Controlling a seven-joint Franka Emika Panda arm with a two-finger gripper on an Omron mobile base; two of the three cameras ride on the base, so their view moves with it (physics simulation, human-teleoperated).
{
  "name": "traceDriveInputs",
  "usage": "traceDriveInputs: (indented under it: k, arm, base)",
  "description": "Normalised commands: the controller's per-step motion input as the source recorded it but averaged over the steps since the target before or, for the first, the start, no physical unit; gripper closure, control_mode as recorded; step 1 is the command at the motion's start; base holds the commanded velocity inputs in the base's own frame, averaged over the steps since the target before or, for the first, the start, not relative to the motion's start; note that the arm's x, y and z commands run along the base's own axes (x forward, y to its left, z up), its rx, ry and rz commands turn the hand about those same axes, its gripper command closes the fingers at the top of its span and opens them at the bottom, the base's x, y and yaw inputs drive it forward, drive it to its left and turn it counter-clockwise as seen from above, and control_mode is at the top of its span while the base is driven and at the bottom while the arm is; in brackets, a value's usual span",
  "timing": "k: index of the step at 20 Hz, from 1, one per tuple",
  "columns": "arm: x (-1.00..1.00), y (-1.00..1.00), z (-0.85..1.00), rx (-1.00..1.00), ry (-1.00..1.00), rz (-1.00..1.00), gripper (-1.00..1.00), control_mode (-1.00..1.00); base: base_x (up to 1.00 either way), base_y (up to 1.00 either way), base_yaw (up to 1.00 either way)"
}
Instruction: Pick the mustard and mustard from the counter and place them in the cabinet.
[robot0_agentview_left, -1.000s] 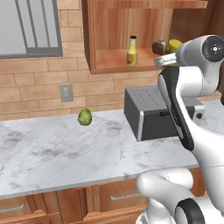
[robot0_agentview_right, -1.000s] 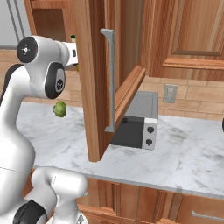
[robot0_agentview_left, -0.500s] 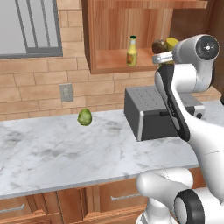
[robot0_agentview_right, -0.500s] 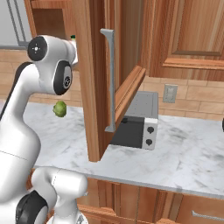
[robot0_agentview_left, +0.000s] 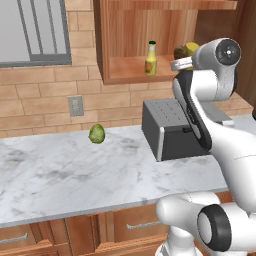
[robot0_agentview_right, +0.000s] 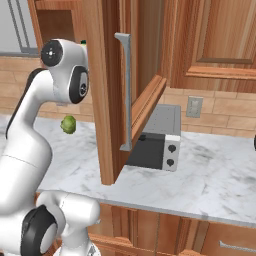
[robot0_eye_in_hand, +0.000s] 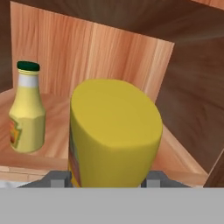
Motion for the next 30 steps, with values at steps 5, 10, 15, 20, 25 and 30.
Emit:
traceDriveInputs:
  k: [5,10,15,20,25,30]
  arm:
    - [0.28,0.00,-0.13,0.00,0.00,0.00,1.00,-1.00]
    - [0.28,0.00,-0.18,0.00,0.00,0.00,1.00,-1.00]
    - [0.28,0.00,-0.09,0.00,0.00,0.00,1.00,-1.00]
    - [0.25,0.00,-0.01,0.00,0.00,0.00,1.00,-1.00]
    - [0.29,-0.04,0.00,0.00,0.00,0.00,1.00,-1.00]
    - [0.29,-0.03,0.00,0.00,0.00,0.00,1.00,-1.00]
  base:
    - [0.00,0.00,0.00]
    - [0.00,0.00,0.00]
    - [0.00,0.00,0.00]
    - [0.00,0.00,0.00]
    - [0.00,0.00,0.00]
    - [0.00,0.00,0.00]
